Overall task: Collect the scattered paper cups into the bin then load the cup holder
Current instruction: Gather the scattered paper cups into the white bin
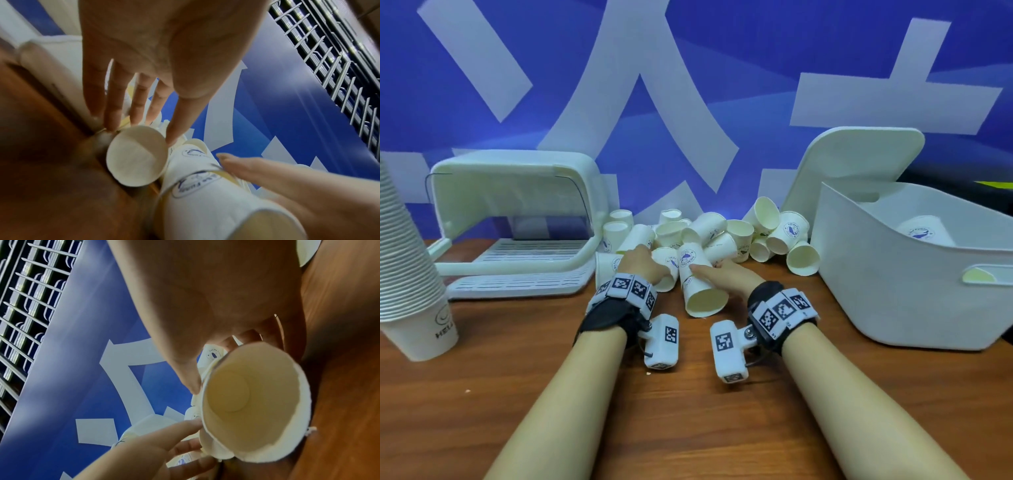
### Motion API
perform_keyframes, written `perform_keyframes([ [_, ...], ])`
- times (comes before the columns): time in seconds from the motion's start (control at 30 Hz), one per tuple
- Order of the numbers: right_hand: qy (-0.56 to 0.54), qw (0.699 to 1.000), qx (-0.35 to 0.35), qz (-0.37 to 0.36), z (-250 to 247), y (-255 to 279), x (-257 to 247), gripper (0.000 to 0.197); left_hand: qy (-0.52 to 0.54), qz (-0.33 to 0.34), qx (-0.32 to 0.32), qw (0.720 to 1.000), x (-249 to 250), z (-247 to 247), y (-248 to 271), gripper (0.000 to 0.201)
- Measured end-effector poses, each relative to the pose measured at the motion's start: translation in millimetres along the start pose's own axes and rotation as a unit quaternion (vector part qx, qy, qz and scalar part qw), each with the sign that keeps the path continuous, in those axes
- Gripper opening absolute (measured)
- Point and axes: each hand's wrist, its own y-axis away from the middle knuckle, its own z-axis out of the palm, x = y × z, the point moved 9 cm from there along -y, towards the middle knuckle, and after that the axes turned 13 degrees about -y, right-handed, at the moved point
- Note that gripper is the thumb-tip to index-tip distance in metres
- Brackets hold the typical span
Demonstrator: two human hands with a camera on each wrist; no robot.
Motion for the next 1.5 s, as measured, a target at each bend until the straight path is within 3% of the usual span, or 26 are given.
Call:
perform_keyframes([
  [0.27, 0.046, 0.999, 0.003, -0.016, -4.6, 1.6, -3.7, 0.058, 0.028, -0.015, -0.002, 1.000, 3.1, 5.8, -2.2, 0.054],
  [0.53, -0.043, 0.999, -0.002, -0.018, -16.7, 7.6, 0.0, 0.052, 0.067, -0.054, -0.040, 0.996, -0.3, 19.8, -4.4, 0.073],
  [0.8, -0.085, 0.994, 0.029, -0.059, -45.8, 33.0, -19.1, 0.049, 0.097, -0.029, -0.100, 0.990, 4.9, 8.9, 20.7, 0.047],
  [0.9, -0.108, 0.989, 0.046, -0.087, -60.0, 47.0, -33.6, 0.046, 0.163, -0.033, -0.133, 0.977, 11.0, 6.4, 21.8, 0.068],
  [0.97, -0.133, 0.985, 0.051, -0.099, -71.2, 54.5, -42.3, 0.049, 0.235, -0.038, -0.146, 0.960, 16.5, 4.5, 17.8, 0.068],
  [1.1, -0.179, 0.976, 0.069, -0.107, -102.3, 68.8, -55.8, 0.036, 0.344, -0.023, -0.183, 0.921, 52.1, -12.6, 38.3, 0.046],
  [1.23, -0.195, 0.969, 0.093, -0.121, -143.1, 86.1, -63.5, 0.053, 0.426, 0.026, -0.195, 0.883, 104.1, -24.8, 57.6, 0.037],
  [1.5, -0.222, 0.942, 0.208, -0.141, -261.2, 111.1, -56.9, 0.053, 0.448, 0.131, -0.157, 0.870, 230.4, -23.2, 76.8, 0.092],
])
